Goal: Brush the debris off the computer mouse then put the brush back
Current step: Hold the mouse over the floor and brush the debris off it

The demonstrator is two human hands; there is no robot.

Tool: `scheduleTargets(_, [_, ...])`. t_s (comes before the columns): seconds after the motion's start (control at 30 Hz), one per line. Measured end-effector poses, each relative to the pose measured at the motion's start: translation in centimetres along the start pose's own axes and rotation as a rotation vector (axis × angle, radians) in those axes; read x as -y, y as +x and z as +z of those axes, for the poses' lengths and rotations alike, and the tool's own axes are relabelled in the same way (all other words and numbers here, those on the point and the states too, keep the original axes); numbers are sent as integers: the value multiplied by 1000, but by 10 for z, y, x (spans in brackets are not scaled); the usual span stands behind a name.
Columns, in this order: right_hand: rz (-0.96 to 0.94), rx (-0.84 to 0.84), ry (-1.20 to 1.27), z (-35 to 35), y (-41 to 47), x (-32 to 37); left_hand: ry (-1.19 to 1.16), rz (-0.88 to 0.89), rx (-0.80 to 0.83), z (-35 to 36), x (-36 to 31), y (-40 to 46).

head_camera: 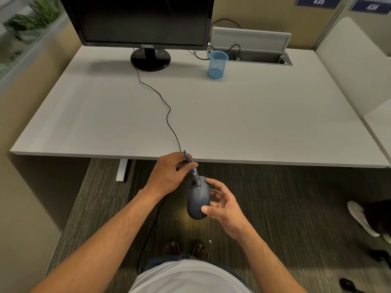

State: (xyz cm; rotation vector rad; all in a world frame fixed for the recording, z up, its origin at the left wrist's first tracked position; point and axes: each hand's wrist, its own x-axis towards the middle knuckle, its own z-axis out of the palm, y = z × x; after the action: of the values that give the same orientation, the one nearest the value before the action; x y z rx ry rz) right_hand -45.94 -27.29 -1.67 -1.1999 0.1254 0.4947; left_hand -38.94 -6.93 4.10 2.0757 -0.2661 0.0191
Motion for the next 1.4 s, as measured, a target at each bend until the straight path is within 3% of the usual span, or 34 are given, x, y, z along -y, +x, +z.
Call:
scheduleTargets(0.3, [3, -6, -19, 1, -1, 3, 13, 6, 376, -10, -15, -14])
scheduleTargets(0.8, [4, -26, -1, -3, -5, -2, 97, 134, 125, 9, -13, -16])
scheduleTargets(0.97, [1, -30, -26, -5, -4, -3, 47, 125, 282, 3, -19, -18])
scheduleTargets(1.1, [4, -23, -40, -4, -3, -5, 151, 130, 399, -1, -20, -15])
scheduleTargets(1.4, [8, -26, -27, -3, -1, -6, 224, 137, 334, 3, -15, -5])
